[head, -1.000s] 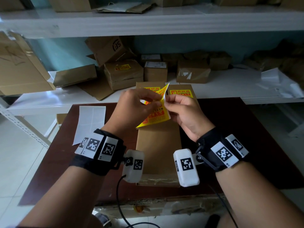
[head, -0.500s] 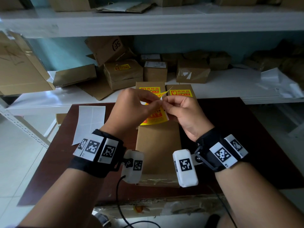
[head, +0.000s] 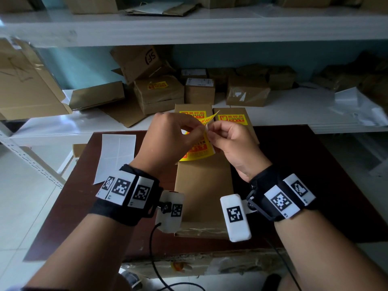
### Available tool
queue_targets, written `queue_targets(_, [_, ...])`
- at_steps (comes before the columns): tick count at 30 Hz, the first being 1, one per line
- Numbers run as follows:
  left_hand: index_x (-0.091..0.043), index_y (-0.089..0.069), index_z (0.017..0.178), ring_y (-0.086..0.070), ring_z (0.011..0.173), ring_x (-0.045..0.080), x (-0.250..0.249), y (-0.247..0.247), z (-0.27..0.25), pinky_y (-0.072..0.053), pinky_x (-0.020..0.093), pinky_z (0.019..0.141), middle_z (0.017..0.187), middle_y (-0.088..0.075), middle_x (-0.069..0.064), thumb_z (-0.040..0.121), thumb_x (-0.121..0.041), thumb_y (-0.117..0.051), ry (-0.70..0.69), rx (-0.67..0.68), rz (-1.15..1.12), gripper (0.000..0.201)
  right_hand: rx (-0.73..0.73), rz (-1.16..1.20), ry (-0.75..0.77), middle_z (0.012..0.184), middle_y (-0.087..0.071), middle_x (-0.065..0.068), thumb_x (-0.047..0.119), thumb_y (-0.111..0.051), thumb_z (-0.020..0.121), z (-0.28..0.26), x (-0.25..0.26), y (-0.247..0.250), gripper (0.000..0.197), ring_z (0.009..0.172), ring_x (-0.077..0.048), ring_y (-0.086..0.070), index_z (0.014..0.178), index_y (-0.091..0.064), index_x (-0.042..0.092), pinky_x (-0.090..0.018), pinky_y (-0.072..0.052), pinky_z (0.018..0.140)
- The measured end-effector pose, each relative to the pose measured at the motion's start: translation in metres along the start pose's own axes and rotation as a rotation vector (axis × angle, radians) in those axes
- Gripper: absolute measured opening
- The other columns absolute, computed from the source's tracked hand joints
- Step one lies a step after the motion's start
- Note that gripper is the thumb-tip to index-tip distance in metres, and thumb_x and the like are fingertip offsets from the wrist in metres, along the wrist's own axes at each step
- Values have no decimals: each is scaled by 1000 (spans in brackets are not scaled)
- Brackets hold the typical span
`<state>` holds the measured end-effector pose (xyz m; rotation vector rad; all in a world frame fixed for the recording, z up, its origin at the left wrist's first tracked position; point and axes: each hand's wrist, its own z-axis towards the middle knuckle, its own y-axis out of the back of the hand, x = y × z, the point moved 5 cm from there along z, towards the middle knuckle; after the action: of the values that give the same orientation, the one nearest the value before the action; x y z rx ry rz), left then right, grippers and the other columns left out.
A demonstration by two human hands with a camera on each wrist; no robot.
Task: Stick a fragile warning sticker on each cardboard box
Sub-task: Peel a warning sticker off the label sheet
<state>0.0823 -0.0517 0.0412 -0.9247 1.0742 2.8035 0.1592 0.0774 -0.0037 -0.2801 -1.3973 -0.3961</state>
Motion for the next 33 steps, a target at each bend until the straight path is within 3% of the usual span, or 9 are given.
queue_targets(3, [-21, -76, 95, -66, 84, 0, 5, 1, 2, -57, 26, 74, 93, -73, -12, 91, -27, -69, 65, 24, -13, 11, 47, 23, -57, 92, -71, -1, 8, -53, 101, -1, -2, -2, 18, 87, -15, -66, 95, -66, 18, -29, -50, 76])
queue_targets(6, [-27, -65, 123, -59, 111, 4, 29, 1, 6, -51, 32, 92, 120, -66, -13, 90, -45, -67, 231, 113, -11, 38, 71, 38, -94, 101, -68, -9, 5, -47, 103, -1, -2, 2, 21, 97, -25, -63, 98, -65, 17, -40, -48, 87])
queue_targets(9, [-28, -54, 139, -53, 126, 6, 46, -4, 3, -45, 35, 102, 134, -60, -10, 87, -53, -66, 345, 222, -91, 59, 80, 53, -99, 89, -66, -2, 1, -46, 102, -2, 0, 5, 22, 81, -11, -61, 95, -62, 14, -26, -48, 77])
queue_targets(12, [-29, -62, 129, -57, 120, 1, 41, -5, 3, -48, 33, 100, 126, -64, -14, 88, -46, -68, 316, 196, -139, 45, 86, 48, -105, 86, -68, 1, 1, -47, 102, -4, 0, 5, 22, 78, -8, -62, 93, -63, 13, -21, -50, 71])
queue_targets(16, [-39, -68, 95, -60, 110, 8, 29, -2, 7, -49, 35, 93, 112, -67, -13, 90, -37, -69, 251, 146, -156, 6, 48, 42, -111, 90, -67, -7, 2, -50, 101, -5, 1, 7, 19, 88, -24, -59, 93, -63, 12, -39, -45, 80])
queue_targets(18, [-41, -67, 86, -62, 105, 9, 27, -2, 7, -50, 36, 91, 107, -68, -12, 91, -32, -69, 244, 150, -171, 11, 36, 45, -117, 92, -65, -13, 2, -51, 100, -5, 1, 7, 15, 90, -27, -56, 94, -62, 9, -43, -41, 81])
queue_targets(24, [-23, -71, 89, -61, 80, 4, 24, -5, 5, -49, 27, 74, 86, -69, -9, 94, -24, -66, 251, 167, -209, 8, 47, 80, -132, 93, -60, -20, 8, -57, 96, -5, 0, 7, 8, 86, -30, -53, 101, -61, 5, -39, -42, 73])
queue_targets(27, [-24, -70, 89, -60, 75, 1, 24, -9, 4, -46, 19, 69, 83, -68, -11, 95, -23, -65, 229, 175, -206, 8, 66, 86, -174, 93, -69, -12, 19, -60, 97, -6, -3, 6, 10, 87, -27, -63, 101, -65, 11, -38, -49, 74])
queue_targets(33, [-26, -68, 89, -58, 70, -6, 20, -17, 3, -39, 6, 63, 80, -66, -14, 95, -22, -64, 173, 225, -169, 8, -15, 43, -165, 98, -72, -18, 21, -64, 96, -4, -7, 7, 16, 90, -26, -68, 97, -66, 6, -39, -55, 82])
